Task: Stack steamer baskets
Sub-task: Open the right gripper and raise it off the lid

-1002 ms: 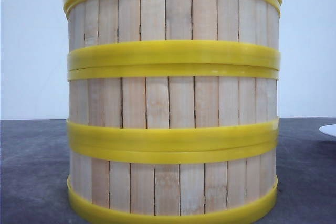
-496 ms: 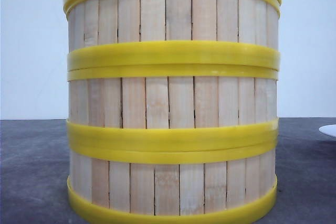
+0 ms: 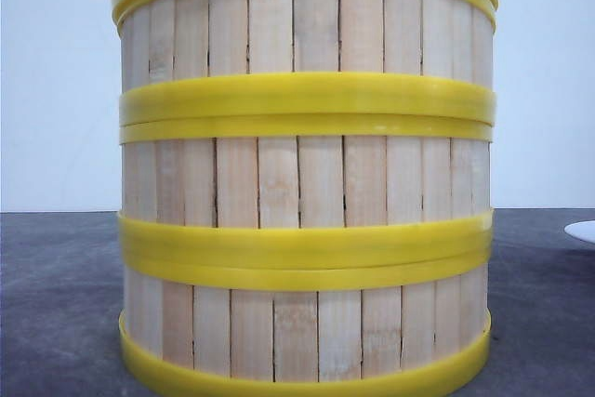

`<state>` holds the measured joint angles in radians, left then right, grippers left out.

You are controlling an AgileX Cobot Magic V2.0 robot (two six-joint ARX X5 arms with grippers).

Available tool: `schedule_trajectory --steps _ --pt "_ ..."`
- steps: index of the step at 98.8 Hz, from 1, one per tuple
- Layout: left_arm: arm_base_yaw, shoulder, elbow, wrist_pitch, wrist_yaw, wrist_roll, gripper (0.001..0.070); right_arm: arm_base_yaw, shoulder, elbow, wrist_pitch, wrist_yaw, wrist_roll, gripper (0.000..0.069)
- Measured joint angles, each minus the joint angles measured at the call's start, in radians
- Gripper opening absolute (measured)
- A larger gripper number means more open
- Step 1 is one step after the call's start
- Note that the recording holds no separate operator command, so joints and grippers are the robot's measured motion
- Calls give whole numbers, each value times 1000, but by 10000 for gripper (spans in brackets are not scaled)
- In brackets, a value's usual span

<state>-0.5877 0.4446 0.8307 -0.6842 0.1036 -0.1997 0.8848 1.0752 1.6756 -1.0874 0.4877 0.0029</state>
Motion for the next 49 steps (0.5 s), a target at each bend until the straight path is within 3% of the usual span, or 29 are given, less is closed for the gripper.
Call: schedule_trajectory --steps 29,49 --pt "0 -13 0 -35 0 22 194 0 -303 -478 158 32 144 255" --pt "0 -13 0 -74 0 24 194 0 -343 -547 161 32 204 255"
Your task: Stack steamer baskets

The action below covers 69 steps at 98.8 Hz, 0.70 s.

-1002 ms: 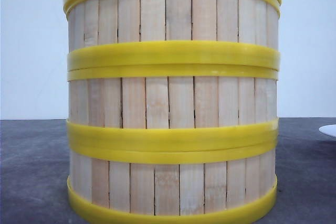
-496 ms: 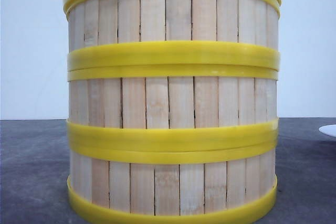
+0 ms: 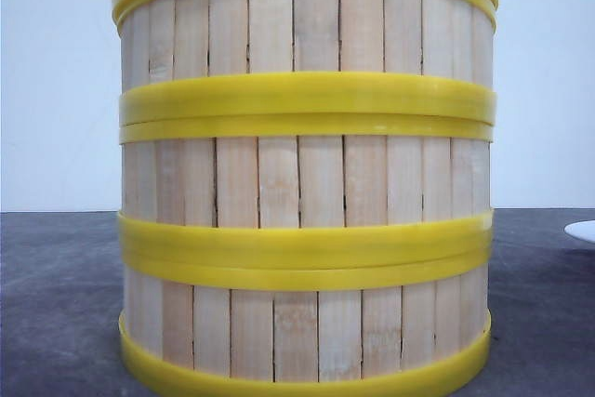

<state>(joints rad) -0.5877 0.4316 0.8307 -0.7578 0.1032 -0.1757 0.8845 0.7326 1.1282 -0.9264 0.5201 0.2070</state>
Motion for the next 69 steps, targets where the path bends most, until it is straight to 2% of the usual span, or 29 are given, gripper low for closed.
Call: schedule_trajectory --steps 17,22,28,36,69 --pt "0 0 0 2 0 0 192 0 0 0 31 0 10 243" --pt "0 0 0 6 0 0 167 0 0 0 35 0 11 182" --pt "0 0 0 8 0 0 84 0 0 0 38 0 10 81" --pt "0 0 0 9 0 0 31 0 0 0 42 0 11 27" --pt "0 0 0 12 0 0 16 0 0 0 46 0 11 5"
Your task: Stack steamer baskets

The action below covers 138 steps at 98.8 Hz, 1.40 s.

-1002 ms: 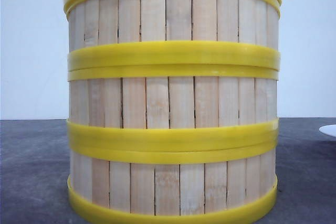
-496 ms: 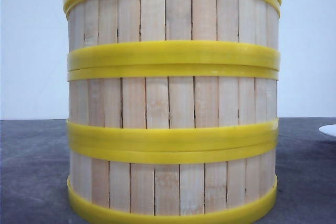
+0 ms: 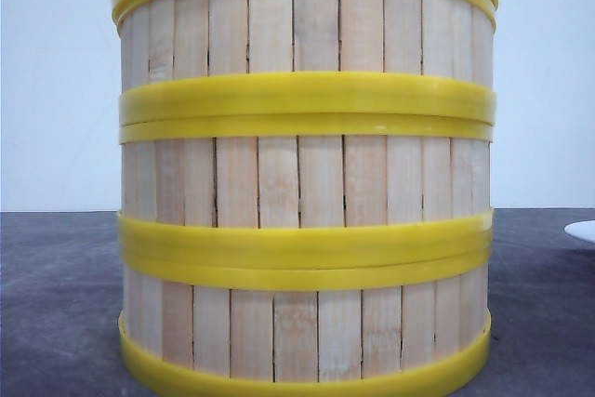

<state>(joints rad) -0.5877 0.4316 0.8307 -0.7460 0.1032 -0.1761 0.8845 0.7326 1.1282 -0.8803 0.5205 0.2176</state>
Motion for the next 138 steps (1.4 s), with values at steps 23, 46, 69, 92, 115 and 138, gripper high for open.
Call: schedule_trajectory --steps 23,46,69,92,115,138 --pt "0 0 0 0 0 0 16 0 0 0 0 0 0 5" --pt "0 0 0 0 0 0 16 0 0 0 0 0 0 5" --pt "6 0 0 6 -39 53 16 0 0 0 0 0 0 5" --pt "139 -16 -80 158 -94 177 16 0 0 0 0 0 0 5" --pt "337 -153 -333 410 -131 192 16 0 0 0 1 0 0 5" --pt "462 -260 -579 488 -132 192 16 0 0 0 1 0 0 5"
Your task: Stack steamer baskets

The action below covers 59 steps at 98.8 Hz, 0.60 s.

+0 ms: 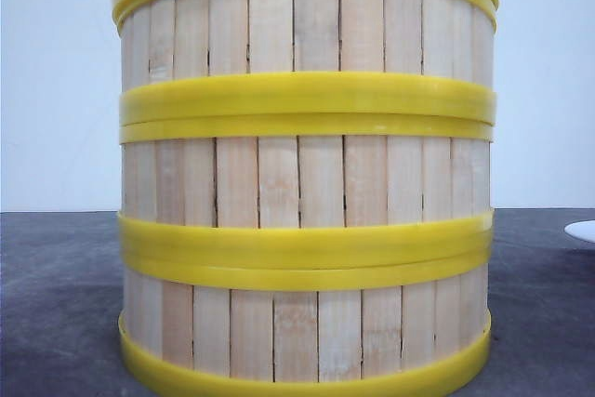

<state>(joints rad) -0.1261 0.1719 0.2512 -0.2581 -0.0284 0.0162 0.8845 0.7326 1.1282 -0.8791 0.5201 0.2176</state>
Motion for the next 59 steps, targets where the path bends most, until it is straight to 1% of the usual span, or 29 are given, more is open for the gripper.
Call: schedule_trajectory --steps 14,30,43,47,48,59 --pt "42 -60 -90 1 -12 0 16 0 0 0 0 0 0 5" --pt "61 -102 -140 4 -61 -2 16 0 0 0 0 0 0 5" --pt "74 -108 -156 5 -98 -15 16 0 0 0 0 0 0 5" --pt "74 -108 -162 7 -103 -19 16 0 0 0 0 0 0 5" --pt "74 -122 -179 8 -104 -28 16 0 0 0 0 0 0 5" --pt "74 -152 -193 11 -104 -36 16 0 0 0 0 0 0 5"
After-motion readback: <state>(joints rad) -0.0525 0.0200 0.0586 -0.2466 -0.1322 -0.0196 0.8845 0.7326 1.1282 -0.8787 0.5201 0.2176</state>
